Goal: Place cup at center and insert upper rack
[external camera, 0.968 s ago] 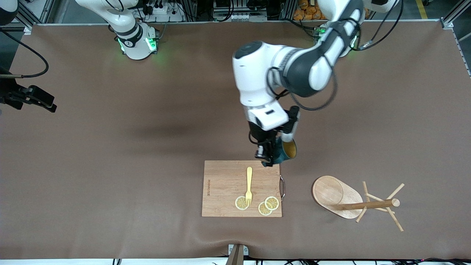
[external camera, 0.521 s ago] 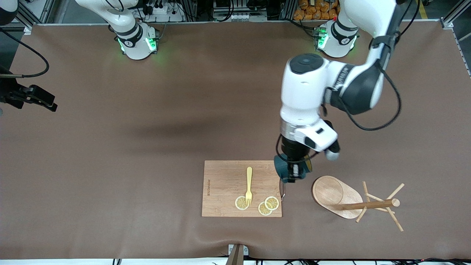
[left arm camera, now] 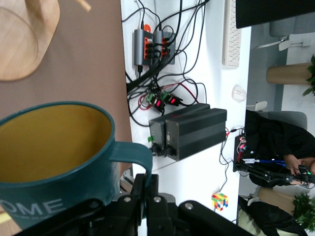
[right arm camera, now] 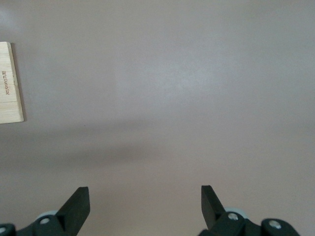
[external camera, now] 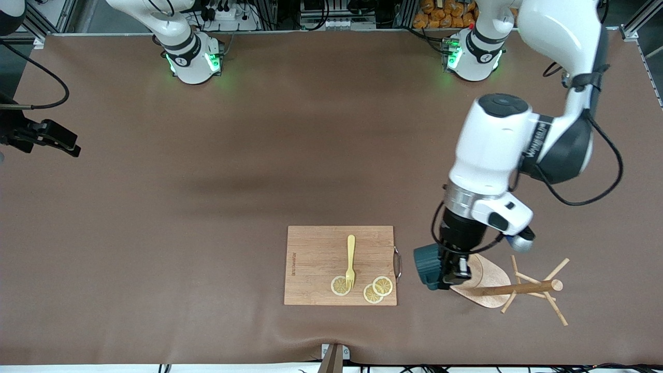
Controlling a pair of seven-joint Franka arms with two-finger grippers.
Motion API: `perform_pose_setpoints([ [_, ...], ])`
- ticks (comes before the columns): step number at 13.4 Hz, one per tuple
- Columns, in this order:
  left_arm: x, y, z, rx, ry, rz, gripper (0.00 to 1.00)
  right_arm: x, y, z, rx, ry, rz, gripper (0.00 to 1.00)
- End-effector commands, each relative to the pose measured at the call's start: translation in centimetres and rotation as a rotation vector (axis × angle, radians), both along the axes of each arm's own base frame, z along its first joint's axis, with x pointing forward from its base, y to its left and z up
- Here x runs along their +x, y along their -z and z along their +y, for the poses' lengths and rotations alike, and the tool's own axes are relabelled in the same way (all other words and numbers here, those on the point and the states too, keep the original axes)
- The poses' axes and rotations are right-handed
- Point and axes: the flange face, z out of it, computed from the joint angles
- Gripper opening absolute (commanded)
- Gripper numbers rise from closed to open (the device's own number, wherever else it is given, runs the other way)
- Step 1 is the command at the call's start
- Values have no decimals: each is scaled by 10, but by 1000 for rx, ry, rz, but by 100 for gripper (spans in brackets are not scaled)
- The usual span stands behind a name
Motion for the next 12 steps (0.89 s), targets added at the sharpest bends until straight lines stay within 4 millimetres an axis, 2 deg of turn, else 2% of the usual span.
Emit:
perform_pose_setpoints([
  [1, -7, -9, 31, -32, 67, 19, 0, 0, -6, -2, 1, 9, -5, 100],
  [5, -14, -10, 75, -43, 103, 63, 0, -1, -6, 1, 1, 7, 0, 100],
  [7, -17, -8, 87, -61, 133, 75, 0, -1, -6, 1, 1, 9, 1, 100],
  [9, -24, -4, 83, -53, 179, 106, 0, -1, -6, 1, 1, 9, 1, 100],
  [12, -33, 8, 77, 59, 318, 220, 0, -1, -5, 0, 1, 10, 3, 100],
])
